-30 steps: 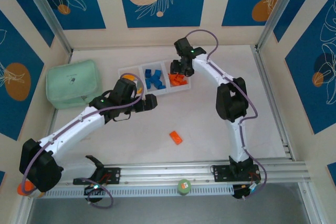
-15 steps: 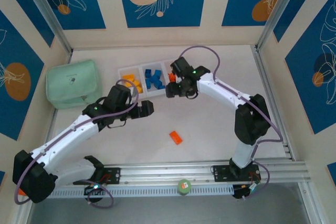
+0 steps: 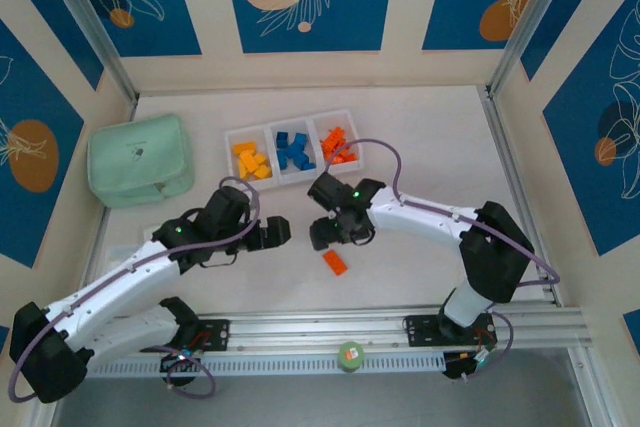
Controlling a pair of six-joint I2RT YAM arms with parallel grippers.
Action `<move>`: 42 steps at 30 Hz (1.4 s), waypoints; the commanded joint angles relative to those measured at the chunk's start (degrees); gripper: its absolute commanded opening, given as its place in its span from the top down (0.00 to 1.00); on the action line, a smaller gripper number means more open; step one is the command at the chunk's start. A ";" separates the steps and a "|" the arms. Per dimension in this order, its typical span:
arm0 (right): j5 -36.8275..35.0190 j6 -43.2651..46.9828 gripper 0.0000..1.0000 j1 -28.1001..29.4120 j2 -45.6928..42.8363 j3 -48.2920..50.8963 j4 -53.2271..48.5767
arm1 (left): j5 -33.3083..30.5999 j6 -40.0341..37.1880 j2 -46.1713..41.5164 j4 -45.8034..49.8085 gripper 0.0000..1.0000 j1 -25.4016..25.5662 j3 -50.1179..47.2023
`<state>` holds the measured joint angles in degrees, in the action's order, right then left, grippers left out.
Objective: Sort the legos into containers by color
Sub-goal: Pick up the lego from the bottom-center of the table.
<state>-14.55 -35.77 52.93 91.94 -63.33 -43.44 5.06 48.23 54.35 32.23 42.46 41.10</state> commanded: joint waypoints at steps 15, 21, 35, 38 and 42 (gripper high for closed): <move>-2.60 -2.46 0.27 5.39 5.65 4.98 2.66 | -4.97 5.03 -2.96 0.38 0.01 1.80 -3.39; -3.98 -2.20 0.37 6.04 7.52 4.29 2.65 | -5.19 5.12 -2.96 0.31 0.01 1.80 -3.57; -3.97 -0.98 0.66 4.99 7.54 3.37 2.86 | -5.06 3.88 -1.33 -0.65 0.01 1.67 -2.44; -3.51 -0.27 0.68 4.10 5.74 2.17 1.99 | -5.22 3.39 -1.01 -0.46 0.01 1.60 -1.67; -2.48 2.00 0.68 1.18 2.69 0.10 1.52 | -4.68 2.30 -0.15 0.27 0.01 1.14 0.38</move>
<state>-18.24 -35.77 56.05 98.37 -60.47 -40.88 0.80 52.05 53.67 32.25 43.75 38.72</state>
